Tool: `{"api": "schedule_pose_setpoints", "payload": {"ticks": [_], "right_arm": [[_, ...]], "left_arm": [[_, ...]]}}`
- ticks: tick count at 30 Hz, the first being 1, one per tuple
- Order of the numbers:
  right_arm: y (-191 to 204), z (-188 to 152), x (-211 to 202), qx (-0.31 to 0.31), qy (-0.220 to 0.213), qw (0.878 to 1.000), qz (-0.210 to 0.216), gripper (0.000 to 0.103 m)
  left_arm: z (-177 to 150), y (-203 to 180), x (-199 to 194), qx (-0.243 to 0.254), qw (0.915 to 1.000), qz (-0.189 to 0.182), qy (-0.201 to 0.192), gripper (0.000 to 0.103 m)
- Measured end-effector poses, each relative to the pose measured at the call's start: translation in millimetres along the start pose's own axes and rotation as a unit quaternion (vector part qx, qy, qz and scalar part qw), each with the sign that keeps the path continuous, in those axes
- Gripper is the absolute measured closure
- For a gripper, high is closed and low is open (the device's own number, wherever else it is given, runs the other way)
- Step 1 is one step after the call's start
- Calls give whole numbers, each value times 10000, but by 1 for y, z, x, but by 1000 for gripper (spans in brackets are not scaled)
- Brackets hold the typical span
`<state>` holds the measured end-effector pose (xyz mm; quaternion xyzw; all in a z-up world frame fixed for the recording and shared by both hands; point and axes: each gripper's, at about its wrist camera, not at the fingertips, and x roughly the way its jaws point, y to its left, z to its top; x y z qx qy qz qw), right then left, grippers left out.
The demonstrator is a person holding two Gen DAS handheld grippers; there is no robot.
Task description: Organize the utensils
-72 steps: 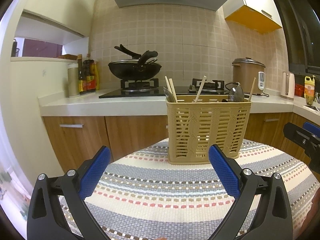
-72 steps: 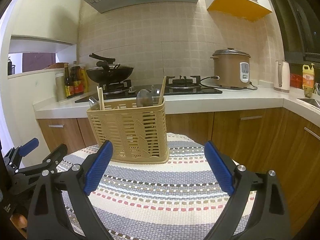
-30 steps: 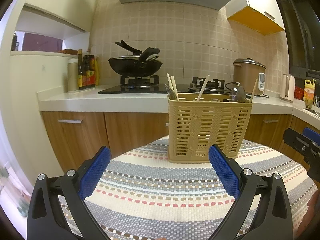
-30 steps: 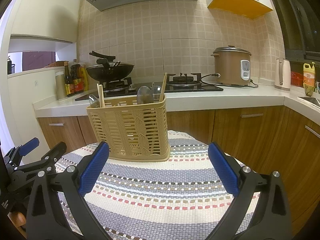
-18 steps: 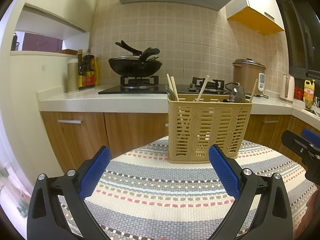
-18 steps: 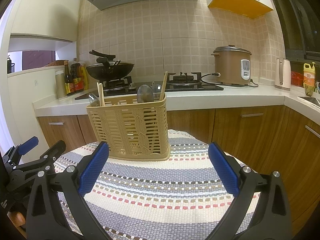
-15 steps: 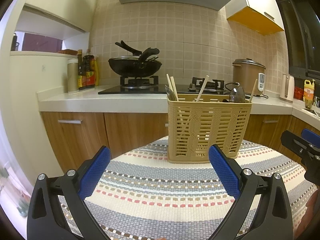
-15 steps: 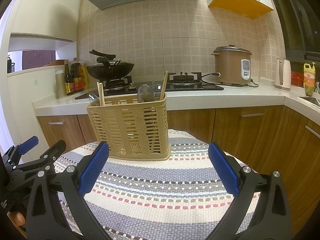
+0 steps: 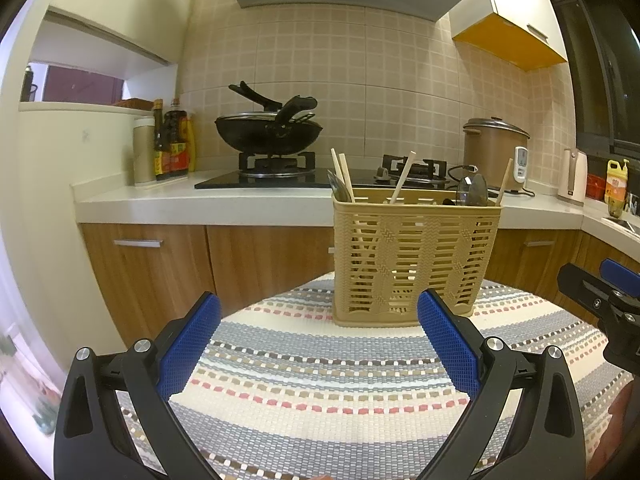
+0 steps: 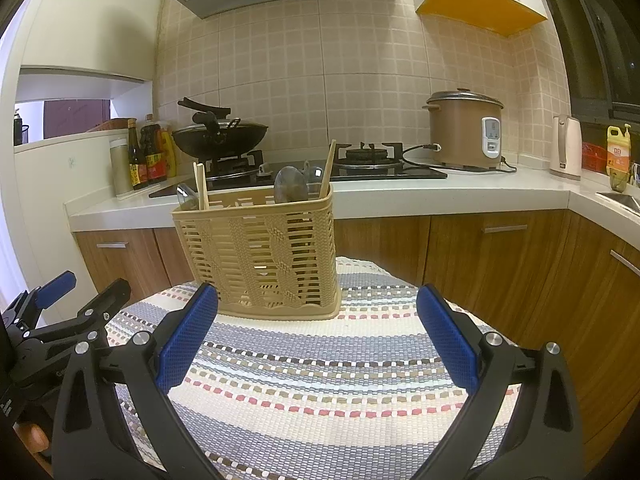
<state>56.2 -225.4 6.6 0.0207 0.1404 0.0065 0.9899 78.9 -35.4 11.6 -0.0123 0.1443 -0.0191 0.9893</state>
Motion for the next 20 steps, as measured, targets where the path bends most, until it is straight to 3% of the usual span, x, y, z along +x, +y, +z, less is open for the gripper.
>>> {"api": "schedule_pose_setpoints", "payload": {"ticks": [9, 15, 20], "right_arm": [[0, 0, 0, 3, 1, 10000, 5, 8], [0, 0, 0, -12, 3, 10000, 2, 8], [0, 0, 0, -8, 5, 10000, 5, 8]], "left_arm": [[1, 4, -4, -1, 9996, 211, -167, 8], [2, 11, 3, -254, 9996, 35, 144, 7], [1, 15, 5, -325, 9993, -18, 177, 7]]}}
